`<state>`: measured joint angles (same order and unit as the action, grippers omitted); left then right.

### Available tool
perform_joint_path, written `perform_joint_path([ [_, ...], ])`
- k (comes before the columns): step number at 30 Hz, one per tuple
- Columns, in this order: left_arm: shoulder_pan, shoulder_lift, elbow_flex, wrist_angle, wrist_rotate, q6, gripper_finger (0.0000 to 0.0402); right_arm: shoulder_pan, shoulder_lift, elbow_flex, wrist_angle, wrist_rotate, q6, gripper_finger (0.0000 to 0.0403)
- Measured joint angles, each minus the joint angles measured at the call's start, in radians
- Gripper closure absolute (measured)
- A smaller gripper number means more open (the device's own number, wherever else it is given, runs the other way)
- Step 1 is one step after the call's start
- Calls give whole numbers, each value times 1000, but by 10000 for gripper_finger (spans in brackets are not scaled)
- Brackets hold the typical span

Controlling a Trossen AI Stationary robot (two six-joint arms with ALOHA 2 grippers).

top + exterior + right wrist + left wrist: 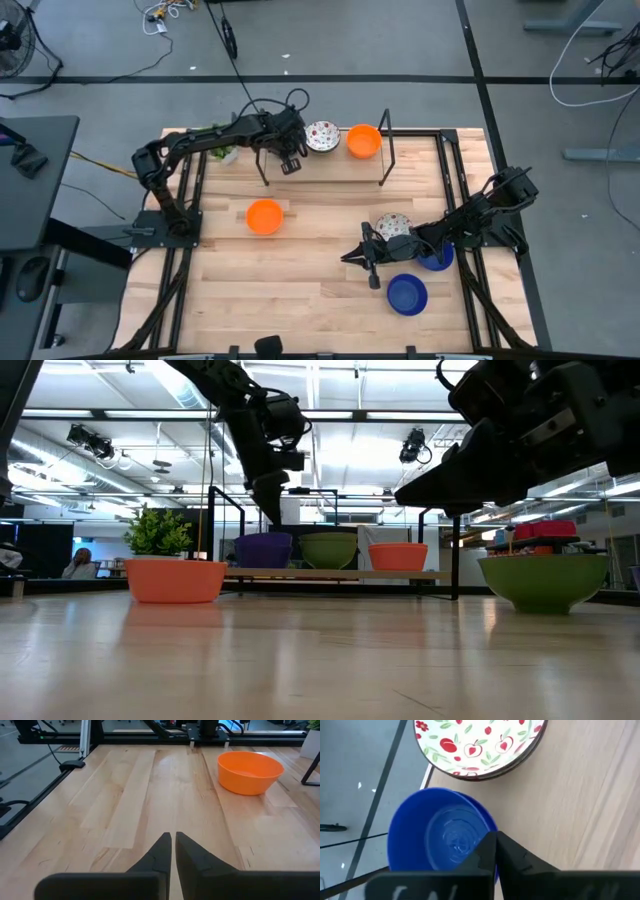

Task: Pick & Place Mini bowls
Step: Stack the blue bowl on top of the blue bowl on the shelf, then stack the white bowl on top of the white bowls on the shelf

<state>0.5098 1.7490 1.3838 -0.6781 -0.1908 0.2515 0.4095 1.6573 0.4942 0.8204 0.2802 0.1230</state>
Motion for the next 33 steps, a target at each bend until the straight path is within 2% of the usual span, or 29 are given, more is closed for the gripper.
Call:
perform_joint_path([
  [6,4,45,0,14,19,0,396,0,0,0,0,0,0,376],
  [12,2,70,-1,50,-14,6,392,0,0,0,0,-1,0,376],
  [20,-44,-24,10,32,-15,-5,397,0,0,0,-21,-1,0,376],
  [24,-119,-95,1,10,-15,-31,398,0,0,0,-30,-2,0,376],
  [28,-239,-174,-88,57,-14,-60,398,4,0,0,-39,-4,12,376],
  [30,-312,-212,-166,132,-14,-93,399,12,0,0,-42,-3,12,376],
  [33,-427,-263,-328,336,-27,-145,399,34,-4,0,-46,1,8,378],
])
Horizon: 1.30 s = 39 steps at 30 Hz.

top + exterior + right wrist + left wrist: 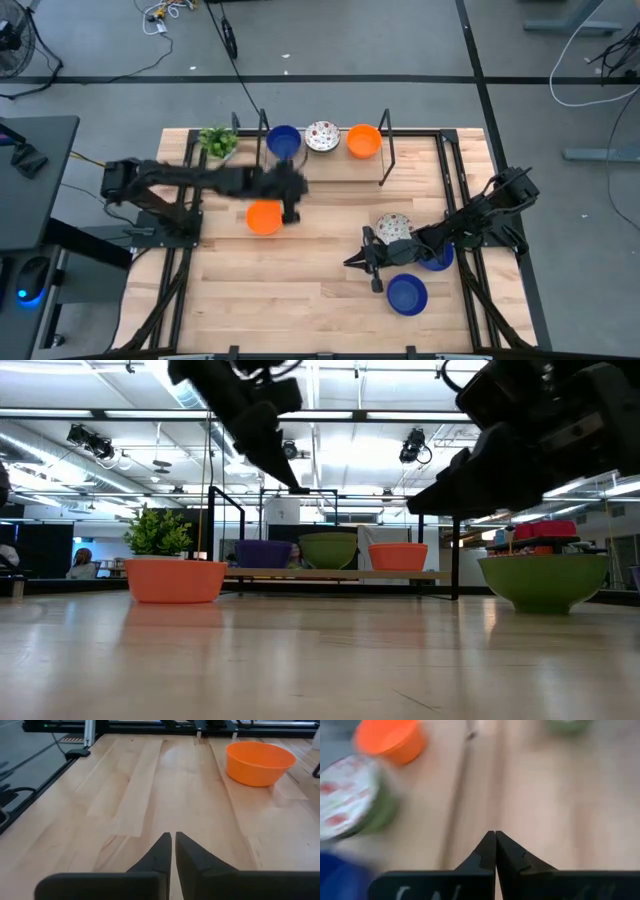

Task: Pick & Place Mini bowls
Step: Stack the white bowl on top of the white bowls on the shelf

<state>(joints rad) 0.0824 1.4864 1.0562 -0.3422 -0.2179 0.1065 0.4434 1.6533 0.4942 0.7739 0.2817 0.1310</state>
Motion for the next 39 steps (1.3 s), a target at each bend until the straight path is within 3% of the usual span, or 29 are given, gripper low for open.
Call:
perform_joint_path([
  [4,-158,-14,-208,329,-47,-75,398,36,-90,33,-159,48,-8,395],
  [9,-338,-14,-368,618,-133,-150,398,77,-247,187,-698,194,77,394],
  [13,-448,-14,-409,717,-177,-183,398,84,-305,312,-1136,184,269,381],
  [17,-519,-14,-412,708,-236,-201,397,83,-323,363,-1428,66,412,345],
  [22,-566,-14,-411,713,-311,-192,397,83,-316,345,-1521,-13,429,271],
  [27,-558,-14,-411,718,-325,-189,397,75,-316,292,-1514,3,383,228],
  [33,-550,-14,-411,711,-322,-189,397,41,-315,193,-1435,-2,331,239],
  [39,-550,-14,-411,712,-324,-181,397,25,-315,173,-1360,-2,286,298],
])
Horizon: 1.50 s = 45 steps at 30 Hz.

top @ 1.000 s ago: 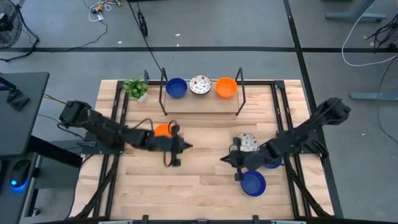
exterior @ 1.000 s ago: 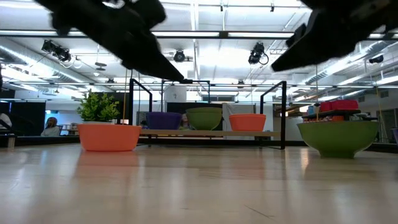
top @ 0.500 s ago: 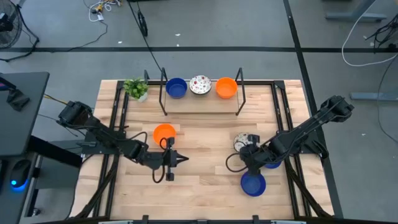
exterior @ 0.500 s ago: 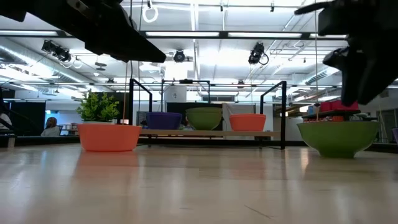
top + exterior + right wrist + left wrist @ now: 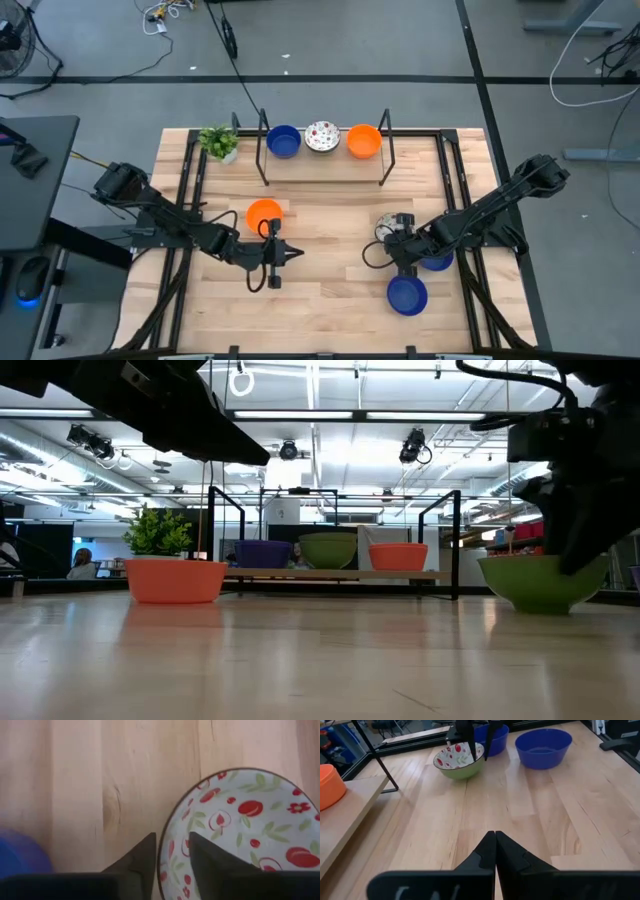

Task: Pick & Place Mini bowls
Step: Stack the white bowl on top of the white bowls on the shelf

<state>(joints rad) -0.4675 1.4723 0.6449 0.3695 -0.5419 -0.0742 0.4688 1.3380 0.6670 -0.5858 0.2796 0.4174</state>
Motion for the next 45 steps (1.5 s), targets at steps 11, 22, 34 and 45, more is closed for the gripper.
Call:
perform_joint_path([
  [11,0,0,0,0,0,-1,397,-1,1,39,44,22,-52,385],
  [22,0,0,0,5,0,-1,397,-205,3,273,344,-20,-613,398],
  [34,0,0,0,-1,0,-1,397,-655,288,698,195,-232,-962,400],
  [45,0,0,0,-1,8,0,397,-867,509,896,88,-248,-1018,400],
])
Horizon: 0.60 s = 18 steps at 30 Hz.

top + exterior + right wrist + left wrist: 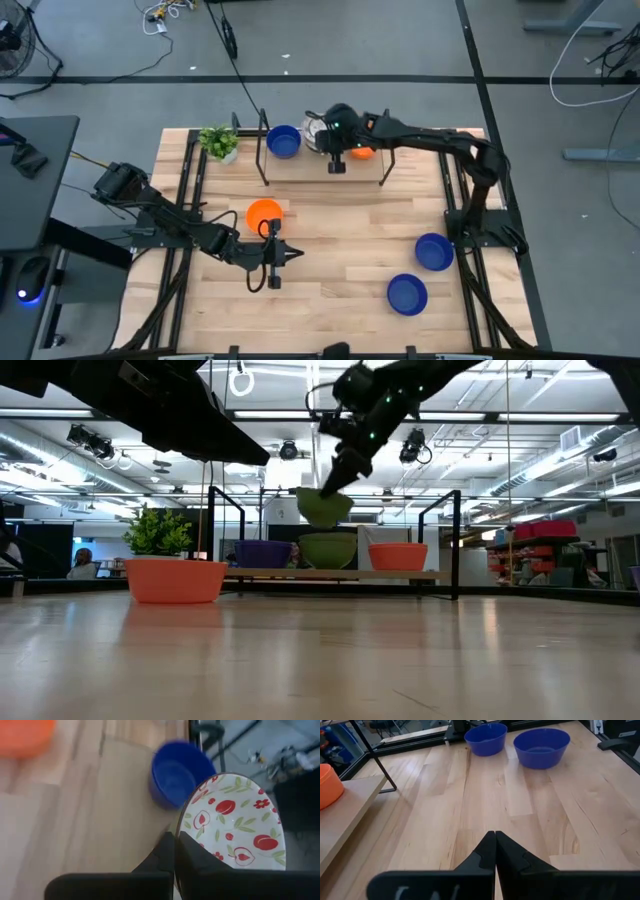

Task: Pick & Place Mini bowls
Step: Stack the white bowl on top of the white bowls on the shelf

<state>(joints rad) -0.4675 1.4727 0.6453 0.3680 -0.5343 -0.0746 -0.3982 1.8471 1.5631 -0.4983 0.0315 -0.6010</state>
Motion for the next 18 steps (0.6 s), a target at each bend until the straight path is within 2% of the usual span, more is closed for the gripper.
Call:
perform_joint_path([
  [5,0,0,0,0,0,0,397,-43,14,0,-7,-5,21,399],
  [10,0,0,0,0,0,0,397,-58,14,-2,-8,-75,58,398],
  [18,0,0,0,0,1,0,396,-59,46,-4,-15,-76,60,398],
])
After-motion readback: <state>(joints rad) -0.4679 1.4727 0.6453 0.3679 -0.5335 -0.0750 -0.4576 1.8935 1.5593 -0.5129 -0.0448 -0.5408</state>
